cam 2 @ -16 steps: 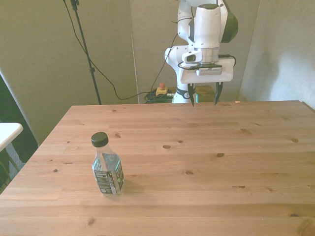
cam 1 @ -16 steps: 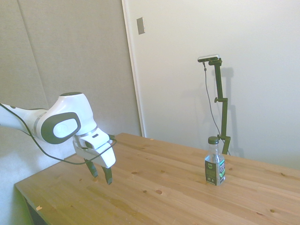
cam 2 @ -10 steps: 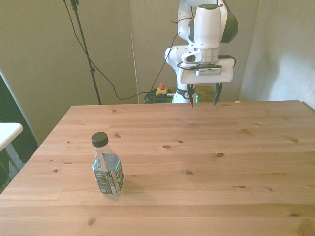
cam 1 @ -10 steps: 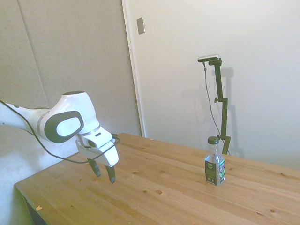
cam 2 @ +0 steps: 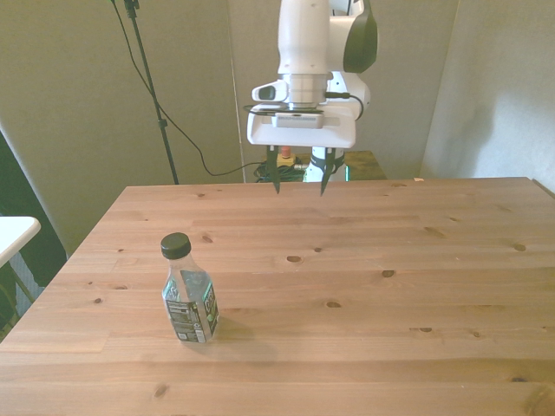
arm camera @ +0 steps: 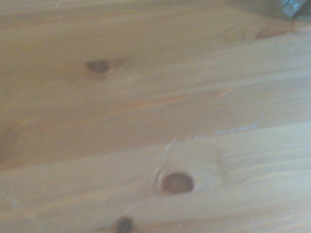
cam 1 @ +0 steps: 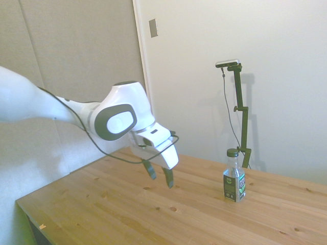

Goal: Knock down the bottle

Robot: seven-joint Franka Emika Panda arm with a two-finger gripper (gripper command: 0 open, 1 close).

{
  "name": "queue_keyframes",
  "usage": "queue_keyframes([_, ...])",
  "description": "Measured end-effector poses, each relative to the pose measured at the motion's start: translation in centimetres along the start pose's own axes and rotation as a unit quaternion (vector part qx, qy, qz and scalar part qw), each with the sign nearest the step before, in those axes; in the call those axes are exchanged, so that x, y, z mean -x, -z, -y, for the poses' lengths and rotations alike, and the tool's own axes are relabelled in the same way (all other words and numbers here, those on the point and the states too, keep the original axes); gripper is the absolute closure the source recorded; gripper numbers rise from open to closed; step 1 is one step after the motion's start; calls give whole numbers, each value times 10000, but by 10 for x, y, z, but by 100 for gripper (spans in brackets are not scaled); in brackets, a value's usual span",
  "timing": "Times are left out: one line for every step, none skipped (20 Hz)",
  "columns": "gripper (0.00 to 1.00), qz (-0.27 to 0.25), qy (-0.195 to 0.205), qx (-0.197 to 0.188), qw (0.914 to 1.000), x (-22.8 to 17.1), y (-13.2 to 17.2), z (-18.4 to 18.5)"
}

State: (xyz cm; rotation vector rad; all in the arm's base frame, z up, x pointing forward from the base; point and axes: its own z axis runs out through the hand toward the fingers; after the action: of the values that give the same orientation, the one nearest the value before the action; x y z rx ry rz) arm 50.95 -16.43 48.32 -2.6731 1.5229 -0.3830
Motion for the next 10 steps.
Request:
queue_keyframes([0, -46, -54, -5, 10000, -14, 1, 4])
queue_keyframes([0, -64, -81, 42, 9999, -33, 0, 17])
queue_keyframes([0, -69, -80, 39, 9999, -34, 1, 18])
queue_keyframes([0, -82, -75, 33, 9999, -35, 2, 19])
queue_keyframes([0, -102, -71, 28, 9999, -36, 1, 21])
queue_keyframes([0, -134, -69, 20, 9999, -39, -1, 22])
queue_keyframes([0, -177, -67, 15, 9998, -42, -3, 23])
queue_keyframes([0, -230, -76, 3, 9997, -46, -6, 23])
queue_keyframes([0, -289, -90, -10, 9995, -51, -9, 23])
queue_keyframes([100, -339, -114, -25, 9994, -56, -12, 22])
